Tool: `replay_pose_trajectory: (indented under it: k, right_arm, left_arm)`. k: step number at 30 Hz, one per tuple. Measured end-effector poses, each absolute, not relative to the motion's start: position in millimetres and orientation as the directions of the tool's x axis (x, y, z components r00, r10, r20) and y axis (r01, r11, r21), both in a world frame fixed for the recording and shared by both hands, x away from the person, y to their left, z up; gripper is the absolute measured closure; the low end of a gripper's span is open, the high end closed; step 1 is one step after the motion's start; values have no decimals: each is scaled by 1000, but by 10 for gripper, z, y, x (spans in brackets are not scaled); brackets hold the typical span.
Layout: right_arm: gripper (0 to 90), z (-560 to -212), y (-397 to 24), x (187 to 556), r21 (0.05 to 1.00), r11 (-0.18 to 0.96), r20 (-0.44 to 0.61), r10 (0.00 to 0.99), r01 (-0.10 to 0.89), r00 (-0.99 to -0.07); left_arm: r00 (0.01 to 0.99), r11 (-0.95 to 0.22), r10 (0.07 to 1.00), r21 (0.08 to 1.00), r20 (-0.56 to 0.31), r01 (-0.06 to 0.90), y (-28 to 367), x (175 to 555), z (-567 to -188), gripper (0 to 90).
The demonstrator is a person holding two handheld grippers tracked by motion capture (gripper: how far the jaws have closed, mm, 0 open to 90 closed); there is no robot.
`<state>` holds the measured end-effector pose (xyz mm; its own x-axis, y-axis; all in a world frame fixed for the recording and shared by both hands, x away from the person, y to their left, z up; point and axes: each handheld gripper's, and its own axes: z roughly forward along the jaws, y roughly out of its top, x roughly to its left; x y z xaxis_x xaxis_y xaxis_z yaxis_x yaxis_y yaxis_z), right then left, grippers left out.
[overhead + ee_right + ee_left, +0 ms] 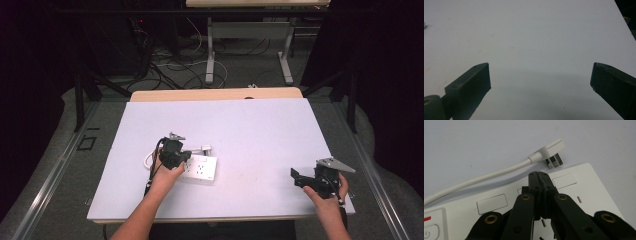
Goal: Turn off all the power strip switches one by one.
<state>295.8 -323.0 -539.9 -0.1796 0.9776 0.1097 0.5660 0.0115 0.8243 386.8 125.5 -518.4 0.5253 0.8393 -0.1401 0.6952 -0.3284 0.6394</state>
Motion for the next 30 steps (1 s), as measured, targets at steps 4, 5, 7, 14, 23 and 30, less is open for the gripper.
replay_pose_trajectory:
  k: [4,5,7,14,23,30]
  right_arm:
    - [22,-5399,-3225,2955,822,7,114,978,569,-177]
    - [22,-5400,-3225,2956,823,9,112,978,568,-177]
    - [22,-5399,-3225,2956,822,9,112,978,569,-178]
    - [22,-5400,-3226,2958,823,8,112,978,569,-177]
    - [23,-5391,-3229,2952,822,4,113,979,570,-170]
    - [23,-5400,-3221,2959,831,-1,117,978,557,-174]
  left_arm:
    - [533,-331,834,644,-141,689,1229,3866,-5202,900]
    - [533,-331,834,644,-141,689,1229,3866,-5202,900]
    - [529,-329,838,646,-136,688,1212,3863,-5212,900]
    - [541,-346,832,645,-125,681,1171,3879,-5249,900]
    - [534,-338,835,644,-131,686,1159,3883,-5270,900]
    - [533,-339,837,646,-126,684,1155,3877,-5273,900]
